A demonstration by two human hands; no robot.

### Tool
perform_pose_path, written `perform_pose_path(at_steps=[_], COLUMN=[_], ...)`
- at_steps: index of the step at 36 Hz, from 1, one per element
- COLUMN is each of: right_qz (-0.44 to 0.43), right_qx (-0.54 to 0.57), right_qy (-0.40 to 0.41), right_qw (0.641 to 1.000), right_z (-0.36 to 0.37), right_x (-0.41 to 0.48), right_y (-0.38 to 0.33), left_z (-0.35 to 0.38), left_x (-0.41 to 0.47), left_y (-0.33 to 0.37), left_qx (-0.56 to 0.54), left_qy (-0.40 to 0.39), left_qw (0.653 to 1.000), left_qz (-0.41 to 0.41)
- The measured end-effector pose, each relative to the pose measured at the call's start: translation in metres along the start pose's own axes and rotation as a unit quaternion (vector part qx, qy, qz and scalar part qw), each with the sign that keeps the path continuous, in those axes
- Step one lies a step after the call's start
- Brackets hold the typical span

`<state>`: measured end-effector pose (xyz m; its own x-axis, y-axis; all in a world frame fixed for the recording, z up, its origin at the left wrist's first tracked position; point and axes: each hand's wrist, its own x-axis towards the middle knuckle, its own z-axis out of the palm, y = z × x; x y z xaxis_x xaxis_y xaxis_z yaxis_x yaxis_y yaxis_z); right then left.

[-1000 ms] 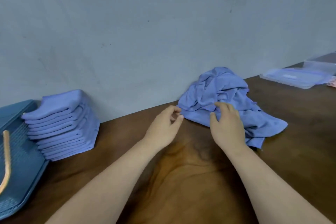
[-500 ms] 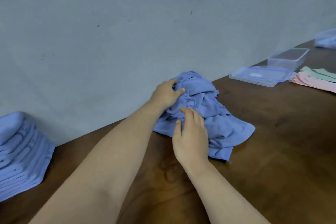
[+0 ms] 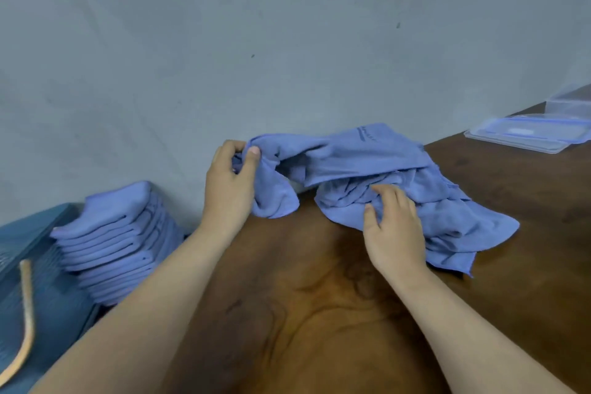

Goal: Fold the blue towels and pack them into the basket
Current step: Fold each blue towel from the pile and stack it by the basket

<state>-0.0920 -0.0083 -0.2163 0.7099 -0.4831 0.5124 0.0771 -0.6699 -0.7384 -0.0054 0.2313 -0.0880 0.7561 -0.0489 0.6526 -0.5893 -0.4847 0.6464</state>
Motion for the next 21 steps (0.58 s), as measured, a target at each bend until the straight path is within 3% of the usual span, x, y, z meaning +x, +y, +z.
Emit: perform_pose_path(at_steps=[4, 10, 21], right_qz=[-0.012, -0.062, -0.123], right_qx=[0.023, 0.017, -0.053], right_qy=[-0.050, -0.183, -0.400], right_qw=[0.998, 0.981, 0.907], right_z=[0.001, 0.013, 0.027], right_x=[-0.003, -0.023, -0.053], right_y=[-0.004, -0.023, -0.038], left_z=[-0.054, -0.078, -0.078], left_x=[-0.080, -0.159, -0.190], left_y=[-0.035, -0.063, -0.027], left_qx=[0.066, 0.041, -0.054], left_qy=[-0.016, -0.093, -0.278], left_qw=[0.997, 0.989, 0.955], left_qz=[-0.031, -0.110, -0.090])
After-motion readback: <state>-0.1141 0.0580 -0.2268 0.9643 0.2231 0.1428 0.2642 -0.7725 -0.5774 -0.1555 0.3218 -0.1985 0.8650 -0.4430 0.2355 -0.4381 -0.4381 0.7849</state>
